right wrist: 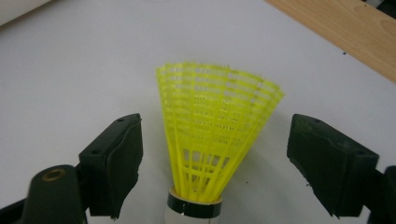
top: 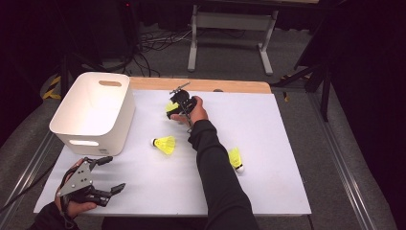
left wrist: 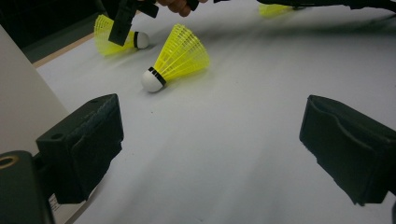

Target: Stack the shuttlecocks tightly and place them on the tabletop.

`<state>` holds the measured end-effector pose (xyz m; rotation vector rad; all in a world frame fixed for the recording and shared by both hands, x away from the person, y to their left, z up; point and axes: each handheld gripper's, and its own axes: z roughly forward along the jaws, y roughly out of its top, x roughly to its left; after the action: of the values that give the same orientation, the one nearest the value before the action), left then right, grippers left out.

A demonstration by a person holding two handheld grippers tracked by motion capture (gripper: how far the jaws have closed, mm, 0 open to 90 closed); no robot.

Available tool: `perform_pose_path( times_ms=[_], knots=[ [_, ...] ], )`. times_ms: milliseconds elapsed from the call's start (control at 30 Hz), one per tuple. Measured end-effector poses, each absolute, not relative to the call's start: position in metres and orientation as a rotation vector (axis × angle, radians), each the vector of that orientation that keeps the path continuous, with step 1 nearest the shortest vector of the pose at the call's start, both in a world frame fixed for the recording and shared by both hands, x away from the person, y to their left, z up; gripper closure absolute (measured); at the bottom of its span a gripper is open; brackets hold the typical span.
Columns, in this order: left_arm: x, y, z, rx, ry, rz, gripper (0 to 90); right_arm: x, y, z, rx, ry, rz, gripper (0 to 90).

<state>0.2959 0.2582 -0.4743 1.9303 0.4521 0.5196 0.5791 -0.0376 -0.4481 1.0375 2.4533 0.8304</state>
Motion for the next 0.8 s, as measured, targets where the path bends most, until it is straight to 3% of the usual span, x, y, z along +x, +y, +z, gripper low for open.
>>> perform_pose_path(
  times_ms=[433,700,800],
  knots=[
    [0.299,0.256,-0.475,1.930,0.440,0.504,7.3,0.593,-0.031,-0.462,1.099,2.430,0.795,25.2],
    [0.300,0.251,-0.475,1.947,0.425,0.504,7.3,0.591,-0.024,-0.454,1.068,2.413,0.828,44.7],
    [0.300,0.253,-0.475,1.939,0.438,0.497,7.3,0.587,-0.026,-0.448,1.064,2.415,0.855,46.0]
  ],
)
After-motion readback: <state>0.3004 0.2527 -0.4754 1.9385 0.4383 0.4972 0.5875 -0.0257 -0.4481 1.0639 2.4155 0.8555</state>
